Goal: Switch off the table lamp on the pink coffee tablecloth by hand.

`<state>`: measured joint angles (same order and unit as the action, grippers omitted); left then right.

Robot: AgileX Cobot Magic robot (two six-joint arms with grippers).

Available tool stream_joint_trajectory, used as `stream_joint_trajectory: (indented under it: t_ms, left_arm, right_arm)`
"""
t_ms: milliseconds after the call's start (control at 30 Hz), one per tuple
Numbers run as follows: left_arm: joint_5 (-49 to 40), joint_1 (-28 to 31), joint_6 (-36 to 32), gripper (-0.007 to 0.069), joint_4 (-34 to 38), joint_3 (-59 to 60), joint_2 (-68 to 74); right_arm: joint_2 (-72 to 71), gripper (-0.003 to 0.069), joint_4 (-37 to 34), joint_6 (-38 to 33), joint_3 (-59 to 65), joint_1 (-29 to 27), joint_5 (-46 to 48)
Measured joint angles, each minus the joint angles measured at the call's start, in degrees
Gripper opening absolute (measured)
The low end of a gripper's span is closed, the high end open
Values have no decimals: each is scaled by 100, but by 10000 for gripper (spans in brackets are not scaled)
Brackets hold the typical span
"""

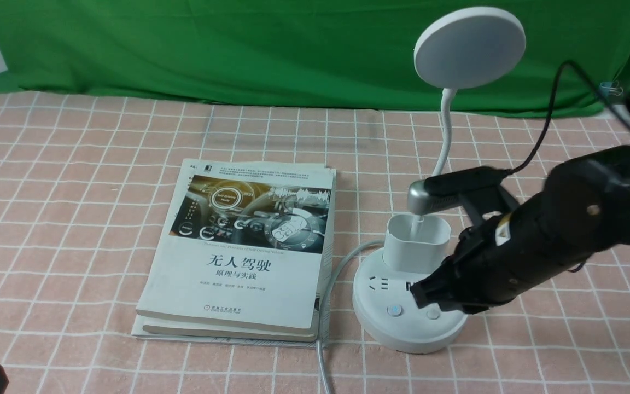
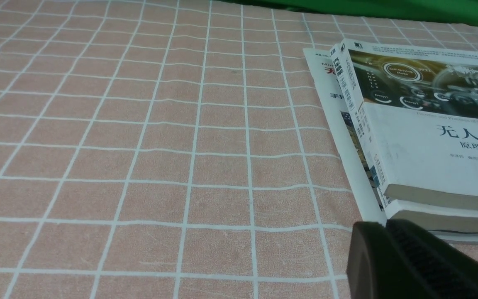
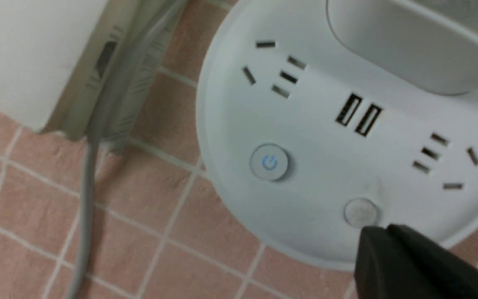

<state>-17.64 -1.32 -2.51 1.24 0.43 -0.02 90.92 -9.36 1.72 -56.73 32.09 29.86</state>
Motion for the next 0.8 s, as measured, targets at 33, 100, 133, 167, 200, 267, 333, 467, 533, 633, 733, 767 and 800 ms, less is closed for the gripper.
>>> stream_joint_trajectory:
  t_ms: [33,100,133,167,200,267,333,467,533,633,733,767,800]
  left_arm:
    - [0,0,0,6,0,0,0]
    - [0,0,0,6,0,0,0]
    - [0,0,0,6,0,0,0]
    - [0,0,0,6,0,0,0]
    - [0,0,0,6,0,0,0]
    - [0,0,0,6,0,0,0]
    - [0,0,0,6,0,0,0]
    - [0,0,0,6,0,0,0]
    - [0,0,0,6,0,0,0]
    - [0,0,0,6,0,0,0]
    - [0,0,0,6,0,0,0]
    - [0,0,0,6,0,0,0]
    - [0,0,0,6,0,0,0]
  right_arm:
    - [-360,59,4,-67,117,0,127]
    - [-773,59,17,-130,294,0,305]
    - [-815,59,17,-129,294,0,320]
    - [-1020,59,22,-136,388,0,414]
    - [-1327,61,22,-142,527,0,625]
    - [-1596,64,22,-141,599,0,859]
    - [-1869,68,22,-137,623,0,1093]
    - [-2243,77,22,-130,623,0,1151]
    - [-2342,82,22,-130,623,0,1088]
    - [-2465,85,28,-130,629,0,902]
    - [-2700,71,110,-138,663,0,761]
    - [-2928,47,201,-172,765,0,612]
    - [-3146,38,289,-234,903,0,452]
